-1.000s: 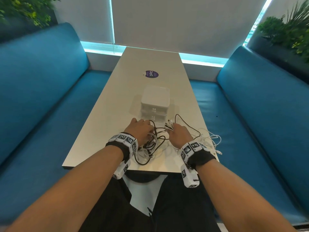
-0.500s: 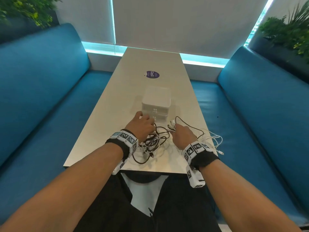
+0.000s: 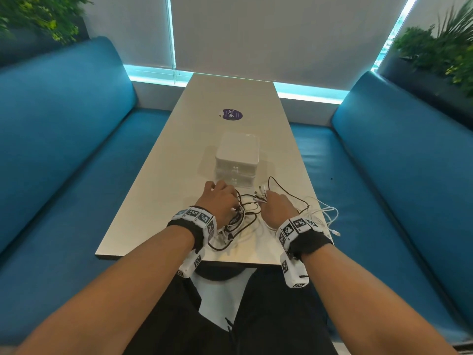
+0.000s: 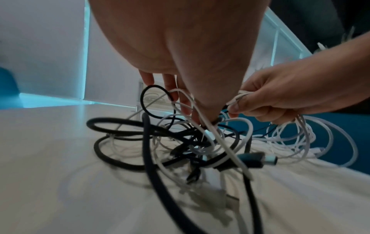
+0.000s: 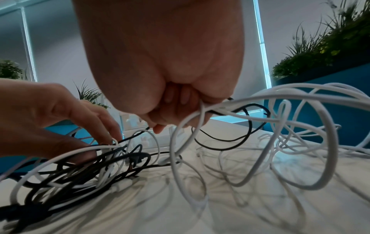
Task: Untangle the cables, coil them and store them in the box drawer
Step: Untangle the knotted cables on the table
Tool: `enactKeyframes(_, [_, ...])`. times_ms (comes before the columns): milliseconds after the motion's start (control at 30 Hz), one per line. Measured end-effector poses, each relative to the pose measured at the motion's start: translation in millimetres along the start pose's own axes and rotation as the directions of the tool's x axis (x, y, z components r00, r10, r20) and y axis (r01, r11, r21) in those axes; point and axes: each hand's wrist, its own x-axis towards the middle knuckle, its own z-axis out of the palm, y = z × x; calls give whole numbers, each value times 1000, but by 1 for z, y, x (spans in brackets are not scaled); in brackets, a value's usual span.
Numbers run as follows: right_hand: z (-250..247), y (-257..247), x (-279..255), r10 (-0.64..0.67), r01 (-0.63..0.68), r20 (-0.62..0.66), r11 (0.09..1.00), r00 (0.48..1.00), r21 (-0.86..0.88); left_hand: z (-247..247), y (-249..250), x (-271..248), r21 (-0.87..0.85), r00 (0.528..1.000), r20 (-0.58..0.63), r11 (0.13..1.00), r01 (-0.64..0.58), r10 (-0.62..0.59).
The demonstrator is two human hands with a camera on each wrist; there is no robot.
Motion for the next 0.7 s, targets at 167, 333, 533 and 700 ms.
enactKeyframes(167, [2, -2, 0, -11, 10, 9, 1000, 1000, 18, 6, 3, 3, -17, 998, -23, 998, 66, -66])
enactKeyframes(333, [2, 1, -2, -1, 0, 13, 1000, 1000, 13, 0, 6, 3, 111, 992, -91, 989, 94, -84])
enactKeyframes(533, [6, 1, 1, -2, 2, 31, 1000, 1000, 8, -13, 14, 5, 150, 997, -68, 987, 54, -44])
enactKeyframes(700, [8, 3, 1, 7, -7, 36, 1000, 999, 3, -6, 11, 5, -126, 987, 75, 981, 149, -140])
